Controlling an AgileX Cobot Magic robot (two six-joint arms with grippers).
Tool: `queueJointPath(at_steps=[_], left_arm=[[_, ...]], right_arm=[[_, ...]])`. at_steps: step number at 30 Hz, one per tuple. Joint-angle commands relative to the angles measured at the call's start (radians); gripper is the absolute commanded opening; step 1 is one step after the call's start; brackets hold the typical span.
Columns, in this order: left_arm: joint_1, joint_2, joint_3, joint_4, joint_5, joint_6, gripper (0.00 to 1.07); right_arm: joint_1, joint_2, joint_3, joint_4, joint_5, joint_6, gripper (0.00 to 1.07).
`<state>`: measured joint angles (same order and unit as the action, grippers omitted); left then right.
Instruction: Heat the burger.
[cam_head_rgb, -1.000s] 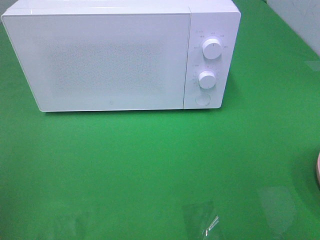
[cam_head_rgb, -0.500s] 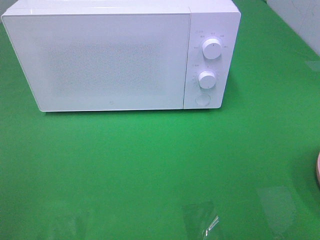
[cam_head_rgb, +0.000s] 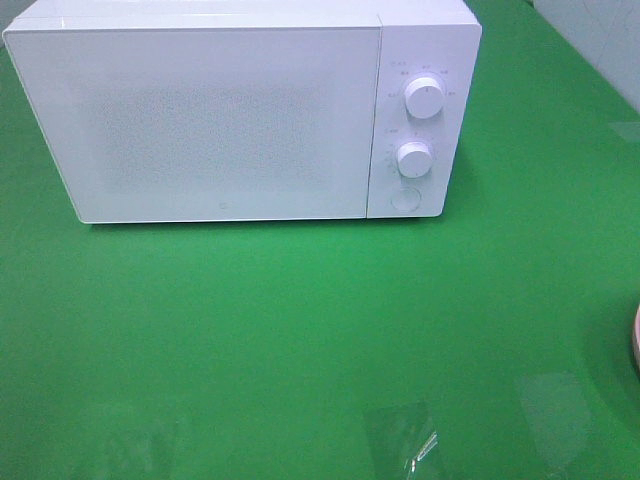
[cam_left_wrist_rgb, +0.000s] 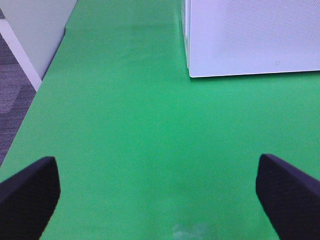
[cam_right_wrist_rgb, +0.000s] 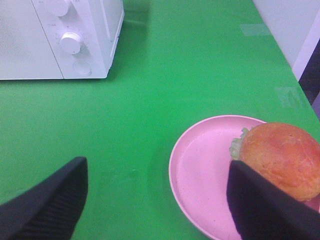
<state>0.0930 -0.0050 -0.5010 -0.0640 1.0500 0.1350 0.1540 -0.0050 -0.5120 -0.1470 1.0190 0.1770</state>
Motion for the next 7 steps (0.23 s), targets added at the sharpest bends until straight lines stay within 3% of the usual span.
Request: queueJointPath(at_steps=[1,7], left_arm=[[0.000,-0.024,0.003,-0.009,-0.012,-0.004,1.00],[0.000,-0.024,0.003,-0.009,-0.012,-0.004,1.00]], right_arm=[[-0.003,-0.018,-0.001,0.006,-0.013,-0.010,0.75],[-0.003,-0.018,-0.001,0.006,-0.013,-0.010,0.75]])
